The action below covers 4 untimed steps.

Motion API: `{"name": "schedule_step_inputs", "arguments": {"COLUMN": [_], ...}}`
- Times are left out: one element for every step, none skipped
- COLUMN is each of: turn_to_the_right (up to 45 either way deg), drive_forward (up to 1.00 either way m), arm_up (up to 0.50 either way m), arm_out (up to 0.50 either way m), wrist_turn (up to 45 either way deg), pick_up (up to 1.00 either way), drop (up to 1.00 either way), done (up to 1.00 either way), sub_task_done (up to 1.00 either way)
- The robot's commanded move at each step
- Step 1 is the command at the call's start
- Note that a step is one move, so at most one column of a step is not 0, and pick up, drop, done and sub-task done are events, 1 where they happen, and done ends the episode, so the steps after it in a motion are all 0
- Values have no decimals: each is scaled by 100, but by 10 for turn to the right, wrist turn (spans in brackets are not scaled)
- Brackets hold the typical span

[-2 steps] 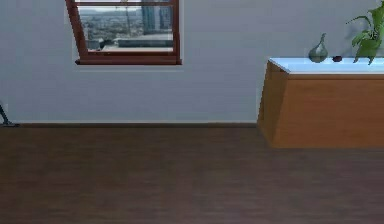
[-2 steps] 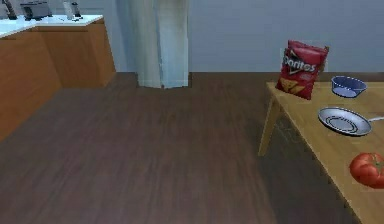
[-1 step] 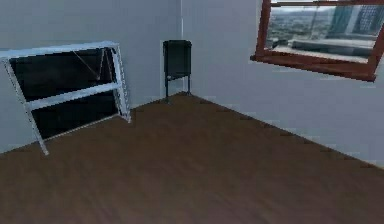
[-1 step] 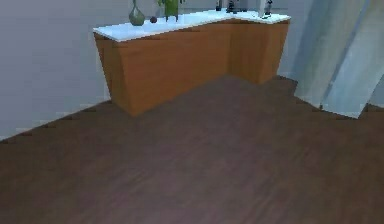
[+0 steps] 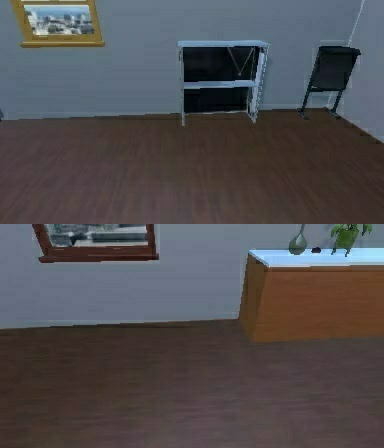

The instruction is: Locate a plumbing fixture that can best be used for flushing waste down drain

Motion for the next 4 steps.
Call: {"name": "schedule_step_inputs", "arguments": {"turn_to_the_right": [0, -450, -30, 0], "drive_forward": [25, 0, 0, 95], "arm_up": [0, 0, 0, 0], "arm_out": [0, 0, 0, 0], "wrist_turn": [0, 0, 0, 0], "pick_up": [0, 0, 0, 0], "drop": [0, 0, 0, 0], "done": [0, 0, 0, 0], "sub_task_done": [0, 0, 0, 0]}}
